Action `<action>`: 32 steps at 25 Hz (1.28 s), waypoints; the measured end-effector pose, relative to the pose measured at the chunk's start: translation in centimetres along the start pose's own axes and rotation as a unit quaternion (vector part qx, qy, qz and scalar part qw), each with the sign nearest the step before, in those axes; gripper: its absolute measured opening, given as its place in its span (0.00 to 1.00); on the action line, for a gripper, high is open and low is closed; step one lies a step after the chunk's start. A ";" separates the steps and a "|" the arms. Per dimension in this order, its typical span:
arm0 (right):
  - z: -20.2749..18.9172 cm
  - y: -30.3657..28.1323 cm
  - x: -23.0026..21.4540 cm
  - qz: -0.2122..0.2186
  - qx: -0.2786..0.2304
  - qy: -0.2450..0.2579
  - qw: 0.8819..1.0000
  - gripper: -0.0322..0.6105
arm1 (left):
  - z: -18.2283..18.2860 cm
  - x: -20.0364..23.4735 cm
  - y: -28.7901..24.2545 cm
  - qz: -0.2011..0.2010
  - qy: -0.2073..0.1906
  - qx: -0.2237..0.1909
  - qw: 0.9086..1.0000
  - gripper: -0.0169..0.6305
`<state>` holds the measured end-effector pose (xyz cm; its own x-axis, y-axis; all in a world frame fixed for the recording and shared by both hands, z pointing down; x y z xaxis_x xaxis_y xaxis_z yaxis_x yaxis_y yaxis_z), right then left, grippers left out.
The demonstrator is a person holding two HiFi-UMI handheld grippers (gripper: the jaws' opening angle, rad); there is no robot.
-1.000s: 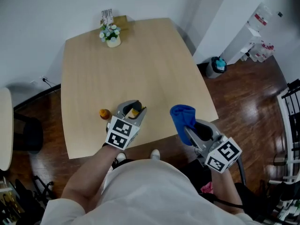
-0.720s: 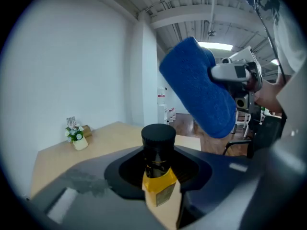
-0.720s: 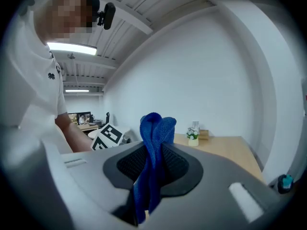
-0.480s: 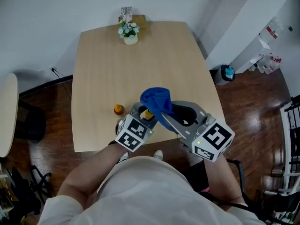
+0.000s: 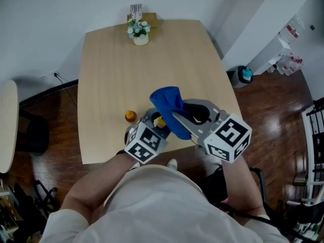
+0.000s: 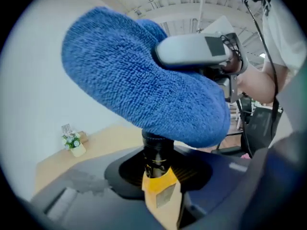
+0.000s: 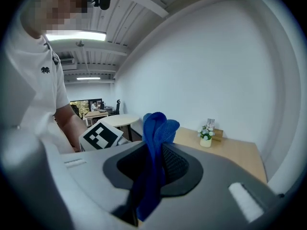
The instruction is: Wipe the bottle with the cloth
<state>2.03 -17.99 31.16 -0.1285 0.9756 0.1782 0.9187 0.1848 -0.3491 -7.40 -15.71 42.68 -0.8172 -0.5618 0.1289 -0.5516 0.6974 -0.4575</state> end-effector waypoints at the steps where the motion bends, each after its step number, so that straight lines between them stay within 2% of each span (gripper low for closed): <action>1: -0.2 0.3 -0.4 -0.008 -0.001 -0.007 1.000 0.19 | 0.1 0.1 0.0 -0.003 0.001 -0.001 1.000 0.26; 5: -1.3 1.7 -2.2 -0.042 -0.013 -0.039 0.998 0.19 | 1.1 0.5 0.1 -0.012 0.000 -0.006 1.000 0.26; 8: -1.8 3.5 -3.2 -0.085 -0.021 -0.051 0.995 0.19 | 2.8 0.8 0.6 -0.019 -0.001 -0.019 1.000 0.26; 14: -2.5 5.8 -3.5 -0.124 -0.108 -0.103 0.981 0.19 | 7.5 2.3 1.4 -0.034 0.046 -0.046 0.997 0.26; 20: -4.6 5.9 -3.2 -0.146 -0.164 -0.147 0.965 0.18 | 11.3 2.7 2.0 -0.034 0.076 -0.066 0.994 0.26; 26: -8.7 5.6 -2.8 -0.140 -0.142 -0.169 0.965 0.18 | 13.9 2.8 1.9 -0.034 0.088 -0.081 0.992 0.26; 32: -13.6 4.7 -2.9 -0.134 -0.080 -0.181 0.971 0.18 | 16.2 2.8 2.4 -0.031 0.083 -0.092 0.992 0.26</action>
<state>11.77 -21.62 41.52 -0.4673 0.8781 -0.1030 0.8767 0.4451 -0.1823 -8.28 -22.78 27.69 -0.7890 -0.5358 0.3008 -0.6099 0.7423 -0.2775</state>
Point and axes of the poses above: the fingertips, and each gripper's own axes: y backward along the fingers, x to its left, z out of its top, the point moved 8 cm from there along y, backward along the fingers, and after that the axes turned 13 degrees about y, right-handed, at the moved point
